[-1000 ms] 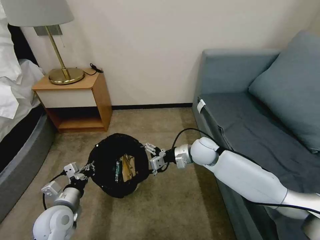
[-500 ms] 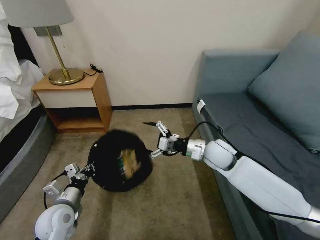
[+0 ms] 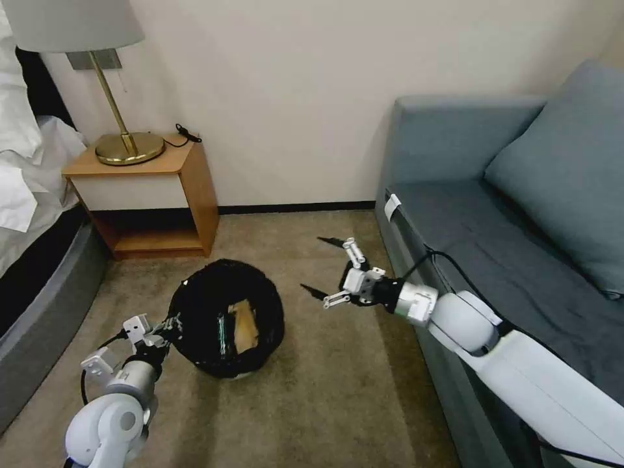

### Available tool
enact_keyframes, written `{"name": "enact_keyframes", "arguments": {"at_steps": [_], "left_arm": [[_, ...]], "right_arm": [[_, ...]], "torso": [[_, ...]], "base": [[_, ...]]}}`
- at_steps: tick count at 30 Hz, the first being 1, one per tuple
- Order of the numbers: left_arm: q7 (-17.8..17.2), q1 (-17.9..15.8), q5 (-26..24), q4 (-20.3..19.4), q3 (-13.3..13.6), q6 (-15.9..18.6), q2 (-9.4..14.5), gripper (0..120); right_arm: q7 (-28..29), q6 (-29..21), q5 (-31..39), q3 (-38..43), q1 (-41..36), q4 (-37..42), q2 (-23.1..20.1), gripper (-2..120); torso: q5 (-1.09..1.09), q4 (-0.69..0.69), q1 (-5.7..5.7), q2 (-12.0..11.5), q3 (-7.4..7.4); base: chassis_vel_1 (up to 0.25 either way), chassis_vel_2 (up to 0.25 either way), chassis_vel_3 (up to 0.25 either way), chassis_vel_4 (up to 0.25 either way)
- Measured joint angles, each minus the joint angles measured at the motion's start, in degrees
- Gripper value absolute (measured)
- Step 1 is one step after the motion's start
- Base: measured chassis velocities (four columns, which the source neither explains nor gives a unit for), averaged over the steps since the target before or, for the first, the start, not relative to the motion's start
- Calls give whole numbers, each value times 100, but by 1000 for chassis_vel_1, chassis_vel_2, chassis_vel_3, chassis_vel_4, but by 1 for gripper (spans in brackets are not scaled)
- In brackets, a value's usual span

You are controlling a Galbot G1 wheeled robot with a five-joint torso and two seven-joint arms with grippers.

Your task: Pick up the trash bin, then pick up the garbage on the floor and place it into the trash bin.

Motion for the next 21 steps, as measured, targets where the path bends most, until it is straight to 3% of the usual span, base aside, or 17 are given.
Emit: {"name": "enact_keyframes", "arguments": {"at_steps": [1,3,11,15,21], "left_arm": [[-10,3,-8,0,-8,5,-2,4],[-76,24,-48,1,-61,47,-12,4],[-141,63,-188,25,-206,87,-36,4],[-140,64,-252,92,-251,87,-39,4],[-86,63,-263,203,-241,66,-33,4]], "right_arm": [[102,-61,88,32,-34,38,-6,100],[936,-601,764,214,-220,356,-11,100],[2367,-1632,2001,727,-632,1133,108,100],[2824,-1853,2440,958,-847,1412,186,100],[2925,-1893,2520,1341,-1261,1590,341,100]], "torso": [[0,0,0,0,0],[-1,2,0,0,0],[-1,1,0,0,0],[-1,3,0,0,0],[0,1,0,0,0]], "base": [[0,0,0,0],[0,0,0,0],[0,0,0,0],[0,0,0,0],[0,0,0,0]]}}
